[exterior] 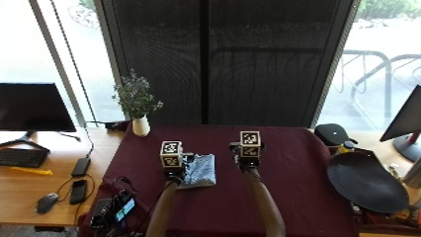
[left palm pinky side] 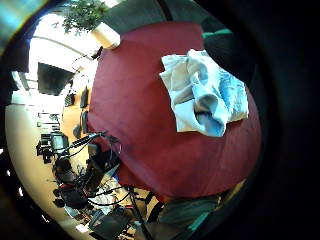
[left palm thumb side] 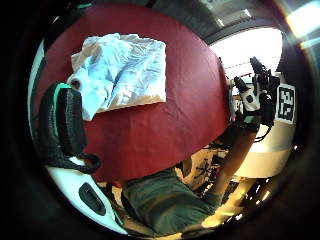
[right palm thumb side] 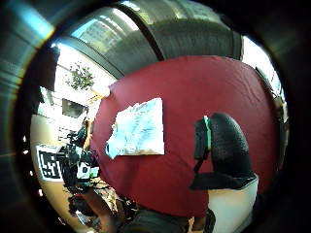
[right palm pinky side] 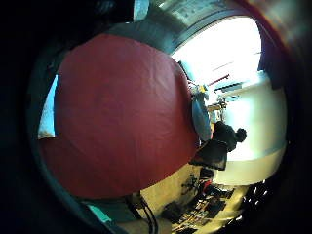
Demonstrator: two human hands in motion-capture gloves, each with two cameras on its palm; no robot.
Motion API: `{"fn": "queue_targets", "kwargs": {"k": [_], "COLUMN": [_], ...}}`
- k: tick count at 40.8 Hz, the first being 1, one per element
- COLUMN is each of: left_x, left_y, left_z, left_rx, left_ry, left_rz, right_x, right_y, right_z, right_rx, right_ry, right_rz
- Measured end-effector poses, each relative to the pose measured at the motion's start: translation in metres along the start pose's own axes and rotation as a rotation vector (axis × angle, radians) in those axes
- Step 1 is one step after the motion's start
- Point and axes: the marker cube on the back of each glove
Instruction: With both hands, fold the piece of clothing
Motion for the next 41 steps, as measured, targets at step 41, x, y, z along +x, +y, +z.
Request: {"fn": "queue_targets", "kwargs": {"k": [41], "left_x": [0.011], "left_y": [-0.003], "left_z": [0.001], "left_rx": [0.047], "left_ry": [0.035], "left_rz": [0.059], "right_x": [-0.009], "right_y": [0.013], "right_z": [0.018], "right_rx": [-0.037], "right_ry": [-0.116], "right_rz": [-0.066]}}
